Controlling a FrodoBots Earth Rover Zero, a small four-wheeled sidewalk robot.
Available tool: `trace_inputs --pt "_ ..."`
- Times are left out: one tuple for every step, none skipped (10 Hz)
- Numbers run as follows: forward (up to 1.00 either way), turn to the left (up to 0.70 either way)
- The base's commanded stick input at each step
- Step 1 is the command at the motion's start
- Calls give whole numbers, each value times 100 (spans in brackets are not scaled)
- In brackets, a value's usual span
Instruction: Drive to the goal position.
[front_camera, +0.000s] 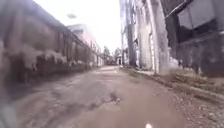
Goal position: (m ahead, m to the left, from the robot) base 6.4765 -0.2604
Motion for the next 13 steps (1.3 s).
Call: trace_inputs --pt "70 0" --pt "70 0" --pt "70 0" --pt "70 0" --pt "70 0" --pt "70 0" --pt "70 0" --pt "70 0" --pt "70 0" --pt "70 0" --pt "70 0" --pt "70 0" --pt "70 0"
